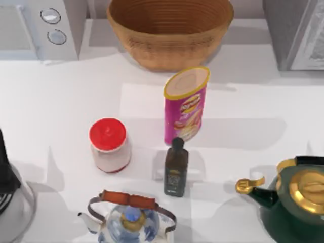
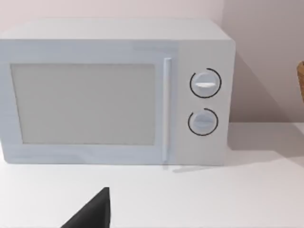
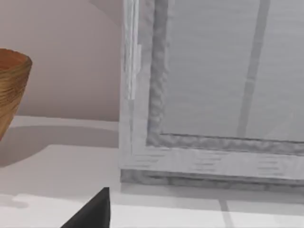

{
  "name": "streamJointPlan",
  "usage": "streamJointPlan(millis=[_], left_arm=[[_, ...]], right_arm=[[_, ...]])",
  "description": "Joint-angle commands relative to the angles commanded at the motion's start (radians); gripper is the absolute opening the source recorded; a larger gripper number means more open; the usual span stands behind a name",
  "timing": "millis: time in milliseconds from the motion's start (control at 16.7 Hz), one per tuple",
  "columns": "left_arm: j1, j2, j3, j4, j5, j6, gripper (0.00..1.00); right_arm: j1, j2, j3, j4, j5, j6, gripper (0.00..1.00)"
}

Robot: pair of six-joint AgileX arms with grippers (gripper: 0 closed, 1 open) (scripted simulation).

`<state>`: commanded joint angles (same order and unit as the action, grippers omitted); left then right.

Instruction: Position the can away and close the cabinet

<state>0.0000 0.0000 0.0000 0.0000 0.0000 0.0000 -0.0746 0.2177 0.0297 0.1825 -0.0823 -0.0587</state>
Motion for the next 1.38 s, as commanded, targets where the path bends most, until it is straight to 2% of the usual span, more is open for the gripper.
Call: streamJointPlan(millis=[180, 480, 840, 1080, 1380], left_arm=[[0.0, 0.0, 0.0, 0.0, 0.0, 0.0, 1.0], [0.0, 0.0, 0.0, 0.0, 0.0, 0.0, 1.0], [0.0, 0.0, 0.0, 0.0, 0.0, 0.0, 1.0], [0.0, 0.0, 0.0, 0.0, 0.0, 0.0, 1.0], [0.0, 0.0, 0.0, 0.0, 0.0, 0.0, 1.0]], right_arm=[[-0.061, 0.246, 0.028, 0.221, -0.073, -0.028, 1.0], [-0.161, 0.802, 0.094, 0.7, -0.189, -0.044, 1.0], [-0.265, 1.415, 0.118, 1.185, -0.259, -0.037, 1.0], [-0.308, 1.646, 0.083, 1.327, -0.27, -0.038, 1.0], [-0.322, 1.718, 0.058, 1.356, -0.269, -0.039, 1.0]])
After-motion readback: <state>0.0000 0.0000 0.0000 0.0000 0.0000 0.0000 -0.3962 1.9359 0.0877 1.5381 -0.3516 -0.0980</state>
